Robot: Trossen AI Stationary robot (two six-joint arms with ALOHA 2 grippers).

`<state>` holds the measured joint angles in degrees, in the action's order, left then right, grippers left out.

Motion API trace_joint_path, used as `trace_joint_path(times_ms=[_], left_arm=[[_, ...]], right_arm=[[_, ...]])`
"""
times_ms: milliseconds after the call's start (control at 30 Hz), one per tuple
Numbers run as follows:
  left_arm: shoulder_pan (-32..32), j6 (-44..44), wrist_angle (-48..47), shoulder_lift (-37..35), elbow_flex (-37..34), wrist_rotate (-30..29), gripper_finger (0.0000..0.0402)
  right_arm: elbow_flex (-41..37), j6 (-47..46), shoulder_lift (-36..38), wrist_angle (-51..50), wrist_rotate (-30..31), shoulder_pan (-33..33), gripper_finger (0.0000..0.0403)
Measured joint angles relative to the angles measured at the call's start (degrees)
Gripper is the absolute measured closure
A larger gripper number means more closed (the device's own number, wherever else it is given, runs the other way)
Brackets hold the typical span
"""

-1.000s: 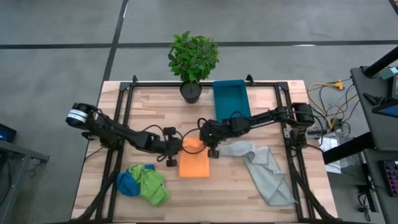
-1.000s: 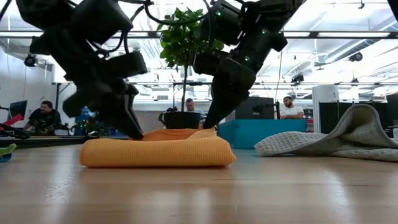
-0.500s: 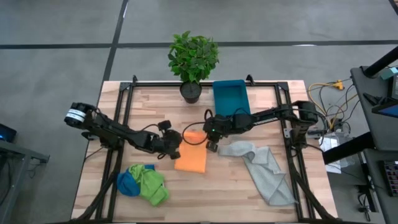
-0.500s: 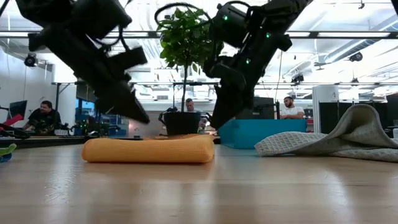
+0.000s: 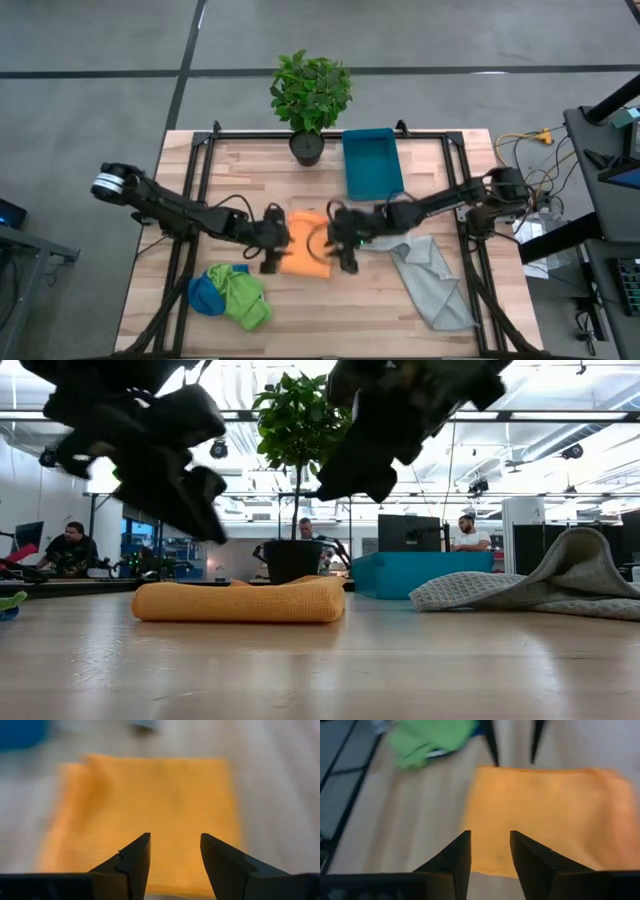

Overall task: Fold microfiber towels
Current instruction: Fold the orange microfiber towel

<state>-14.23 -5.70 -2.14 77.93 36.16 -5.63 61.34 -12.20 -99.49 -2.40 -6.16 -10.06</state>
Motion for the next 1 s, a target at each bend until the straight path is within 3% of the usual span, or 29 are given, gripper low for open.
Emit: trace_joint_path(times_ms=[233, 300, 533, 833, 1000], left_arm=[[-4.5, 3.4, 0.6, 2.9, 0.0, 1.1, 0.0242], [-5.7, 4.5, 0.5, 3.8, 0.0, 1.1, 0.0242], [-9.1, 4.6, 0.9, 7.7, 0.0, 1.2, 0.0242], [-9.5, 3.0, 1.8, 14.4, 1.7, -2.3, 0.0242], [-9.6, -1.3, 2.1, 15.5, 1.7, -3.8, 0.0243]], right_arm=[[0.5, 8.4, -4.5, 1.8, 6.2, -7.4, 0.0233], [0.9, 8.9, -5.8, 1.8, 8.9, -8.0, 0.0219], [3.4, 12.2, -9.2, 2.1, 9.3, -7.9, 0.0183], [3.9, 14.0, -14.3, 0.5, 8.9, -8.4, 0.019], [4.2, 9.0, -15.8, -2.6, 10.6, -8.5, 0.021]])
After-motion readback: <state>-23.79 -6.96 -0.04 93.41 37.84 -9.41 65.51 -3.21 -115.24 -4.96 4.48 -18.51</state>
